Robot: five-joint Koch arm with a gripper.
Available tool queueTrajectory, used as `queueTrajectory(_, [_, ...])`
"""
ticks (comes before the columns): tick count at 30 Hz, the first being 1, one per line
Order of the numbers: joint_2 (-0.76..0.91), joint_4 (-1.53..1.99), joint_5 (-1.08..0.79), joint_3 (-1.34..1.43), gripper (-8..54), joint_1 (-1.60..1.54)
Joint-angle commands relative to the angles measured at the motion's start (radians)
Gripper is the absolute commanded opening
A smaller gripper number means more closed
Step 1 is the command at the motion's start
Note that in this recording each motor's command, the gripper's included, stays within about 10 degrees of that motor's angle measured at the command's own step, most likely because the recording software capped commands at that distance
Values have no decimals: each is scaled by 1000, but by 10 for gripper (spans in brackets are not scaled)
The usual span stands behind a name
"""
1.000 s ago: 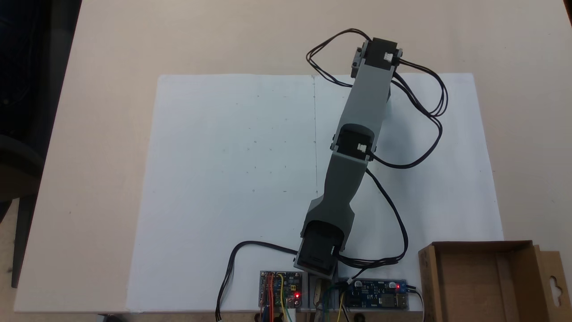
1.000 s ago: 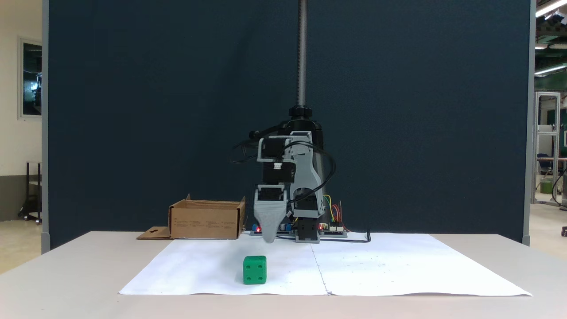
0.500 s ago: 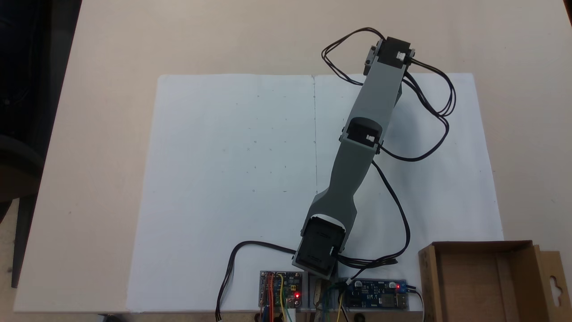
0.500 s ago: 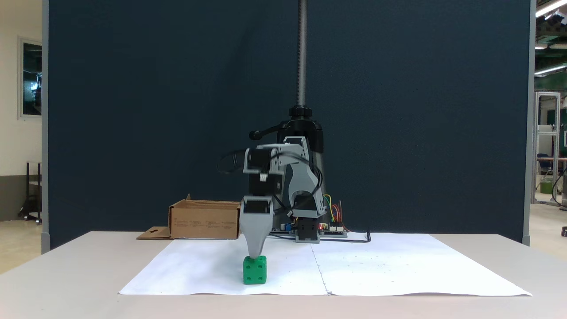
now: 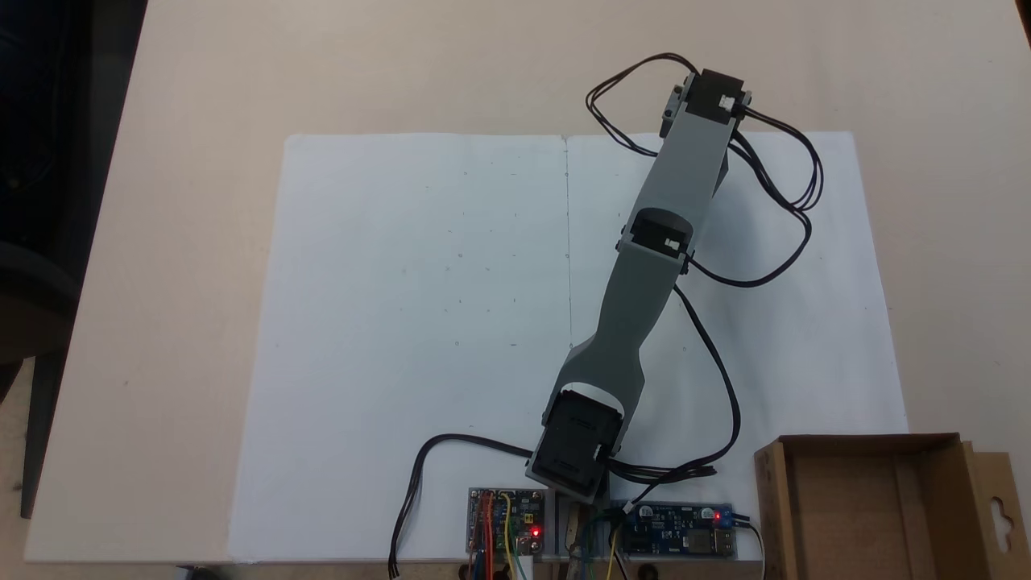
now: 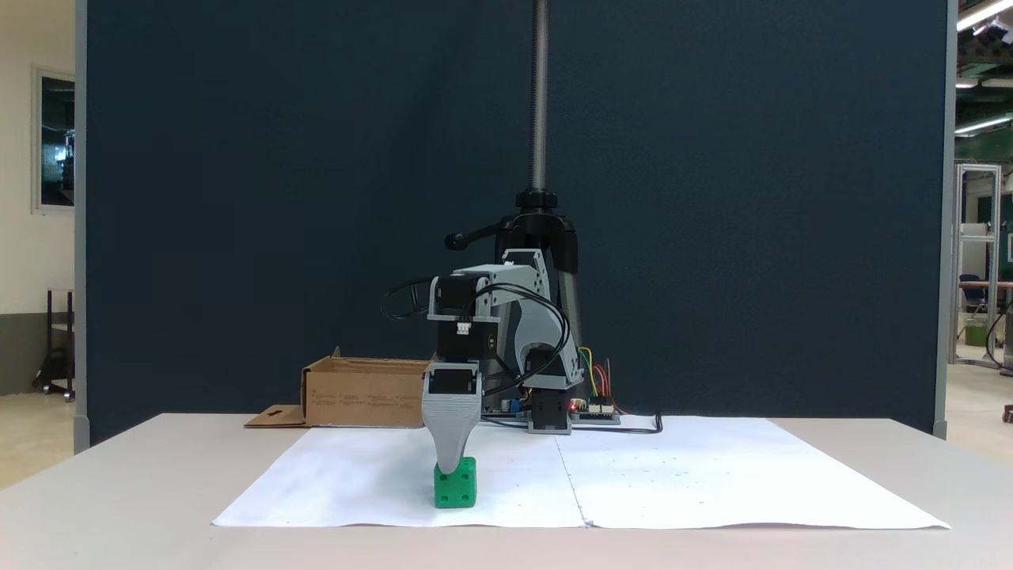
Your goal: Grasp a green dice and put it in the bin.
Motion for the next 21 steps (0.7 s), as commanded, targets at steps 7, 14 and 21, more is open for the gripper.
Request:
queueTrajectory(7, [6,31,-92,-38,422,-12])
queueTrajectory(14, [-18,23,-94,-46,422,-18])
queueTrajectory(21, [-51,2,-94,-58,422,-15])
